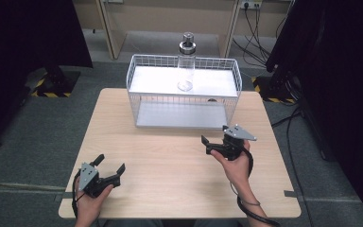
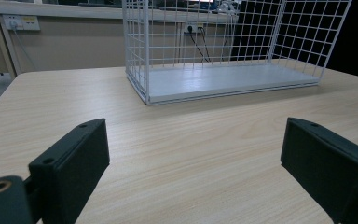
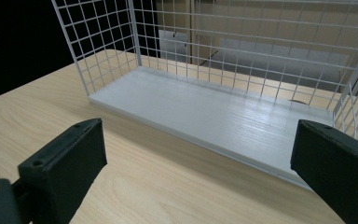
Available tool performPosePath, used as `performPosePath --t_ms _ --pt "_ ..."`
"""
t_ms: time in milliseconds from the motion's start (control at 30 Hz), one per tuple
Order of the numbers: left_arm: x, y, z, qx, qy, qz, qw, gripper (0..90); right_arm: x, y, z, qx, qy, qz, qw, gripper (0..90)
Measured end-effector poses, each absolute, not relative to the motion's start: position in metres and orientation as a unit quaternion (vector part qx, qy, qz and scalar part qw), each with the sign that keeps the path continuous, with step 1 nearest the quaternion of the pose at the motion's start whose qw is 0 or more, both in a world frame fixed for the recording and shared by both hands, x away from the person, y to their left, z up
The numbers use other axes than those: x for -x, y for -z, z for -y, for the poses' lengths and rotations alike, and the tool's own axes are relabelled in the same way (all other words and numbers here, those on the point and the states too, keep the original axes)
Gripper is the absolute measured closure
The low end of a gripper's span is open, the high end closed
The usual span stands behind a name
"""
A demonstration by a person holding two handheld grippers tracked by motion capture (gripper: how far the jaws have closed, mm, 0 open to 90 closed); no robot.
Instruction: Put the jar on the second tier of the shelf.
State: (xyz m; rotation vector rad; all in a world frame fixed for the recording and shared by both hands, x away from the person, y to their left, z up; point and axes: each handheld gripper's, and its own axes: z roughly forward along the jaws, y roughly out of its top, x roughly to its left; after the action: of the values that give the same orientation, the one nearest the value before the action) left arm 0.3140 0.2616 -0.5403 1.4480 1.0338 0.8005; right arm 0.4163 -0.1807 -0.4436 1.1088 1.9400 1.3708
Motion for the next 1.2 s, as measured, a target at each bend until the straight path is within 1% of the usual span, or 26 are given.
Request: performPosePath --t_ms 700,1200 --pt "-0.314 0.540 -0.261 -0.615 -0.339 -0.439 0.561 7.2 -0.393 0.473 0.210 -0.435 -0.499 -0.705 0.254 3.7" --pt "-0.314 0.540 -0.260 -0.616 -0.340 -0.439 0.560 7.2 -0.385 0.489 0.231 -0.458 -0.485 -0.697 0.263 3.7"
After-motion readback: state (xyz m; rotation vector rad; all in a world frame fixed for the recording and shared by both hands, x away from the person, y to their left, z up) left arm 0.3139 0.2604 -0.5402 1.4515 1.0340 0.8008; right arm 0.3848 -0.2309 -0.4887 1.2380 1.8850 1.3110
